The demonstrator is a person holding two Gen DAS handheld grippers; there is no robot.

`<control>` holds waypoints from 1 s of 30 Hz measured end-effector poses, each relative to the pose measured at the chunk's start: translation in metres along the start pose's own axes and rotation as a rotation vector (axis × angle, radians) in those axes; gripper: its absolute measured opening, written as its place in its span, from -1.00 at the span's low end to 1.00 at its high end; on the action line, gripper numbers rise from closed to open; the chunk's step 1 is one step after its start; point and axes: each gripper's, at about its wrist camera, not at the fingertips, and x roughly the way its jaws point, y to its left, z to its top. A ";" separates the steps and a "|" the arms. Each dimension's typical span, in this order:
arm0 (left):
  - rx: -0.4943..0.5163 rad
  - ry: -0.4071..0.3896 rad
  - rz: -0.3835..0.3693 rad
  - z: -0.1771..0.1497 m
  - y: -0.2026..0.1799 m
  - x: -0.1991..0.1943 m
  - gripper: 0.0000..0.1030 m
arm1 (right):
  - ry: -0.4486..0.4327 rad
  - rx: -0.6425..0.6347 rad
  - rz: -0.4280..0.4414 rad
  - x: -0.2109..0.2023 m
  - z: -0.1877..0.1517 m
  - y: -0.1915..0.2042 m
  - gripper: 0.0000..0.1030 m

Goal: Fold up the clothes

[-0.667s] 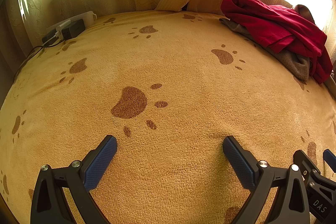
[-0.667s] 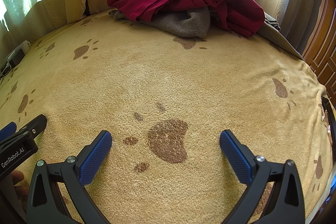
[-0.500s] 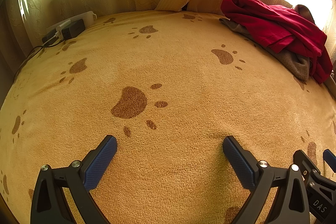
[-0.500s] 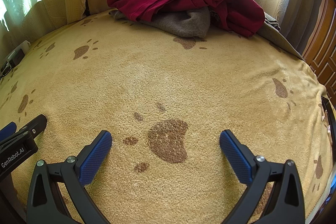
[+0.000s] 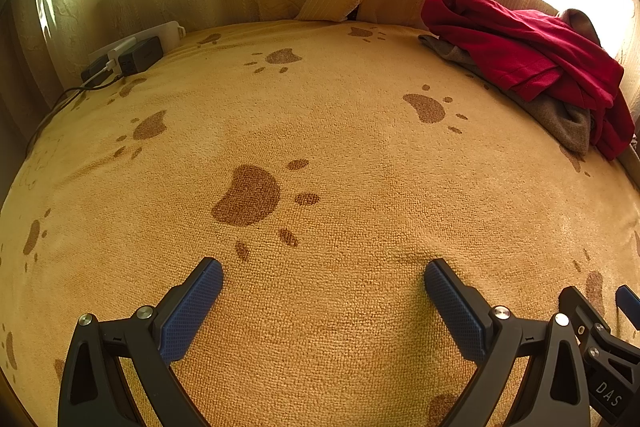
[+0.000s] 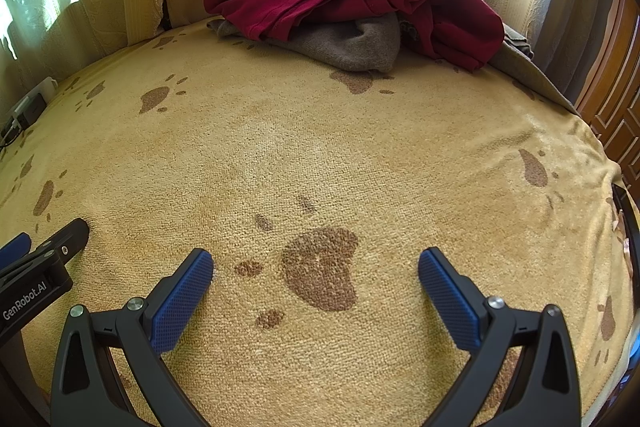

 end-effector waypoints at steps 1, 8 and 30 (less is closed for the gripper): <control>0.001 0.000 0.000 0.000 0.000 0.000 0.99 | 0.000 0.000 0.000 0.000 0.000 -0.001 0.99; 0.006 0.041 -0.003 0.004 0.003 -0.003 0.99 | 0.000 0.000 0.000 0.000 -0.001 0.000 0.99; 0.165 -0.152 0.136 0.076 -0.041 -0.112 0.99 | 0.084 -0.173 0.277 -0.005 0.009 -0.025 1.00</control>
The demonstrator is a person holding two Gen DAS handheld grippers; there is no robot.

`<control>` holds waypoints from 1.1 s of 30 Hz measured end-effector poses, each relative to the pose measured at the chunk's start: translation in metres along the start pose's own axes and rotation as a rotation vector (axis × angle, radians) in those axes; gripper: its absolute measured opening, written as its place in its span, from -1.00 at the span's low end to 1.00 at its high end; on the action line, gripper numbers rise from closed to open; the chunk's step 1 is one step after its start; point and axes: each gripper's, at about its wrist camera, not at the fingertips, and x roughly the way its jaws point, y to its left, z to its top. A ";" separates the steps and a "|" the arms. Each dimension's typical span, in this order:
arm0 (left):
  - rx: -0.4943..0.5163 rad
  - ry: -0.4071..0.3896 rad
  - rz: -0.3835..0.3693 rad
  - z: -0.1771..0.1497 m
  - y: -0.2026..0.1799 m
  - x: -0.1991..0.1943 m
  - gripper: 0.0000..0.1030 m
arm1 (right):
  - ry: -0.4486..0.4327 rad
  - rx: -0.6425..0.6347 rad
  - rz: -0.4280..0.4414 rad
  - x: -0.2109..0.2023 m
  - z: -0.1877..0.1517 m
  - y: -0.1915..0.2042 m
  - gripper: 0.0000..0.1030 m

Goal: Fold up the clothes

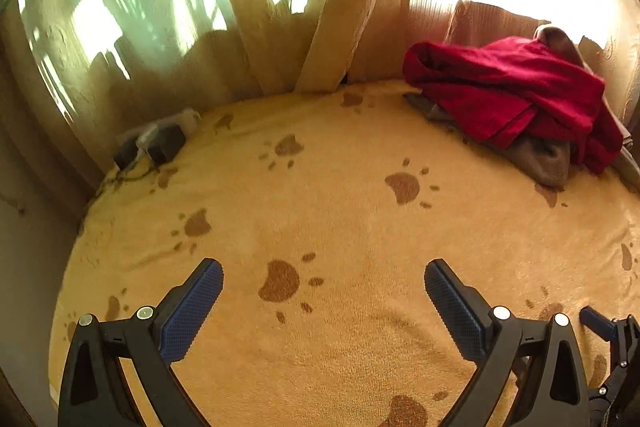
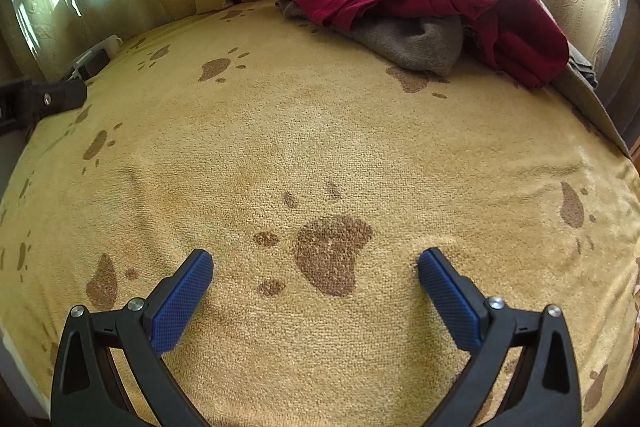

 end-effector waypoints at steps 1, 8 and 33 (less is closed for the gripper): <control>0.014 -0.053 0.014 0.013 -0.001 -0.019 0.99 | 0.018 0.015 0.043 -0.004 0.001 -0.008 1.00; 0.002 -0.377 0.016 0.105 -0.003 -0.152 0.99 | -0.244 0.028 -0.074 -0.113 0.025 -0.063 1.00; 0.024 -0.353 -0.156 0.068 -0.206 0.003 0.99 | -0.428 0.137 -0.350 -0.087 0.069 -0.167 1.00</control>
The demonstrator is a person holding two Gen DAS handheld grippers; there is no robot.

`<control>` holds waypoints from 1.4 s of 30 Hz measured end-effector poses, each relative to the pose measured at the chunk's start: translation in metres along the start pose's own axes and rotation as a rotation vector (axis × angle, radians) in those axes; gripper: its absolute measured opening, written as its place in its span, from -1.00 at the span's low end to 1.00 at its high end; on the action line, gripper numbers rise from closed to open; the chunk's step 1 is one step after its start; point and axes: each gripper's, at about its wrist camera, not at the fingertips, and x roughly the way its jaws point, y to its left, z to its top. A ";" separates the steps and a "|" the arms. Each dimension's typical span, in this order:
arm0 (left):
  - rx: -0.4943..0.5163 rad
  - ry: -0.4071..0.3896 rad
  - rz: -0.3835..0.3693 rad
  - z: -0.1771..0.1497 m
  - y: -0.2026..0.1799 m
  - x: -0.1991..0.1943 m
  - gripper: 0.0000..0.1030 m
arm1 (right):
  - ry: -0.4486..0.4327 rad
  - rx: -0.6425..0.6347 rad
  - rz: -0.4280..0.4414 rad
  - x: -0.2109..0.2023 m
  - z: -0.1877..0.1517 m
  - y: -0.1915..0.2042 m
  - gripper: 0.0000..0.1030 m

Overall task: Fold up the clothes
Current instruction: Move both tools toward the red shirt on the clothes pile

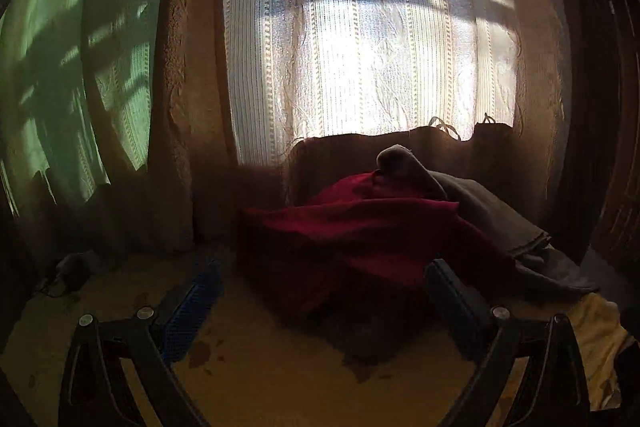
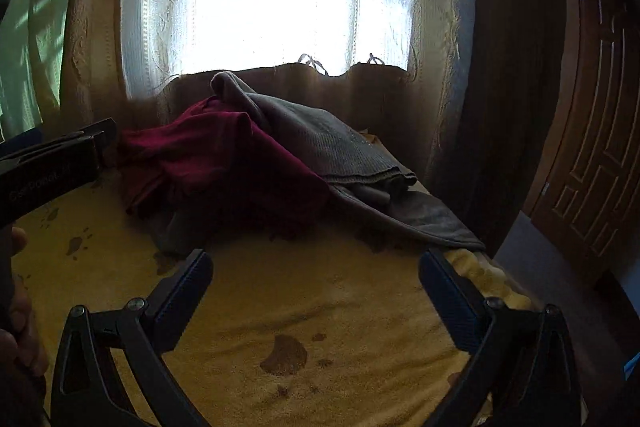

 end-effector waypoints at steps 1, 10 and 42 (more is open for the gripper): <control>0.006 0.016 0.000 -0.003 0.000 0.007 0.99 | 0.014 0.005 -0.004 0.007 -0.004 0.000 1.00; -0.026 0.110 -0.097 -0.023 0.006 0.042 0.99 | 0.139 -0.013 -0.039 0.057 -0.030 0.007 1.00; 0.178 0.196 -0.110 -0.071 -0.044 0.056 0.99 | 0.353 0.041 -0.030 0.077 -0.052 -0.006 1.00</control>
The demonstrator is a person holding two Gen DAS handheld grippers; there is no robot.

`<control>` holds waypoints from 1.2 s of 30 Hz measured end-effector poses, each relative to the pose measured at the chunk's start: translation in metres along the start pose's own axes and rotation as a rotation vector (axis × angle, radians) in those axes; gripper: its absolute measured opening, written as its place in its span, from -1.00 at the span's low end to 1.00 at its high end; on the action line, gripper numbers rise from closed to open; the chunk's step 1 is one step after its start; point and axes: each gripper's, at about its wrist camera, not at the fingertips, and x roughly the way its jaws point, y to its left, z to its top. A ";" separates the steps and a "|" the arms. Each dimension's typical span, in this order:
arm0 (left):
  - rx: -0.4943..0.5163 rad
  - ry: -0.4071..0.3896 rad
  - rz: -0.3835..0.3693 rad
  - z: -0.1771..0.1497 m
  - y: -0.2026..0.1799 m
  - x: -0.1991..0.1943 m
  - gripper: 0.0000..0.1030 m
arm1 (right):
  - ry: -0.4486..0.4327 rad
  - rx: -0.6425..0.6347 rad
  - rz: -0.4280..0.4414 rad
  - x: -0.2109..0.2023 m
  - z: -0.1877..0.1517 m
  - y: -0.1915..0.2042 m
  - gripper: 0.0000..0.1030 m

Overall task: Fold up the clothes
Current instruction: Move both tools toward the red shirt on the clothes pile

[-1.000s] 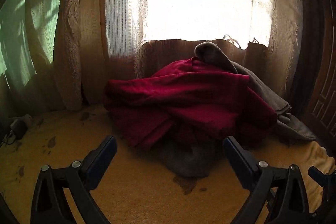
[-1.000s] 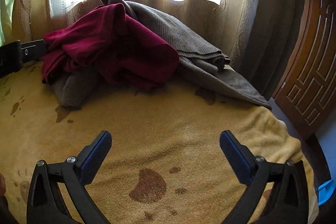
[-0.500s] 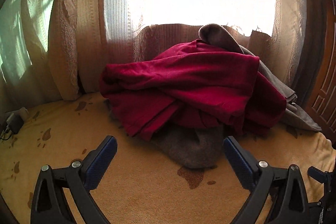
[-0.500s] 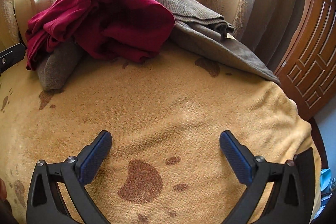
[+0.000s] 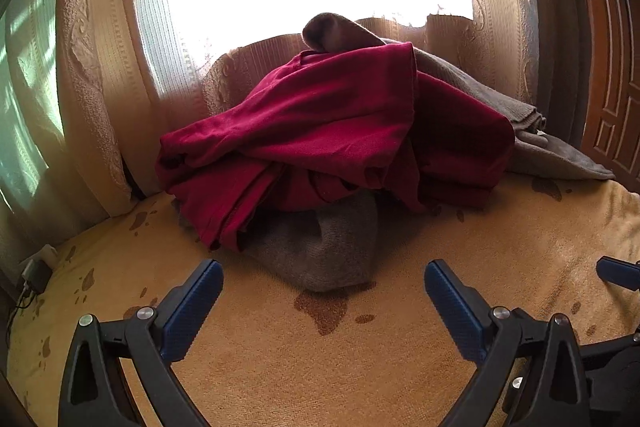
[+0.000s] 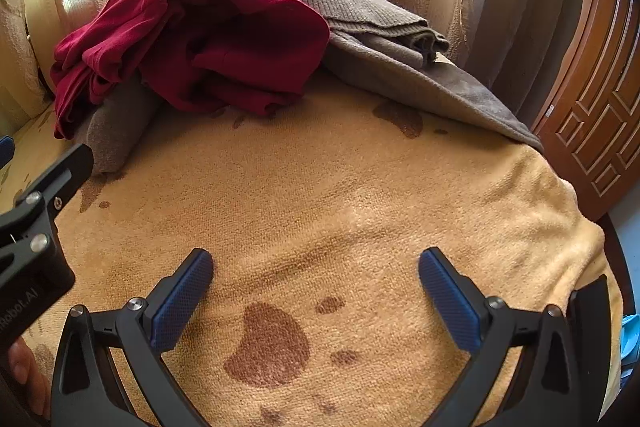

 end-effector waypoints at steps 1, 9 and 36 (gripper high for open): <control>0.000 0.012 -0.008 -0.002 -0.001 0.003 0.99 | 0.000 0.001 0.000 0.000 0.000 0.000 1.00; -0.033 0.055 -0.029 -0.003 0.004 0.013 0.99 | -0.001 0.016 -0.015 -0.003 -0.002 0.004 1.00; -0.109 -0.134 0.033 0.036 0.043 -0.080 0.99 | -0.555 -0.077 -0.379 -0.140 0.029 0.028 1.00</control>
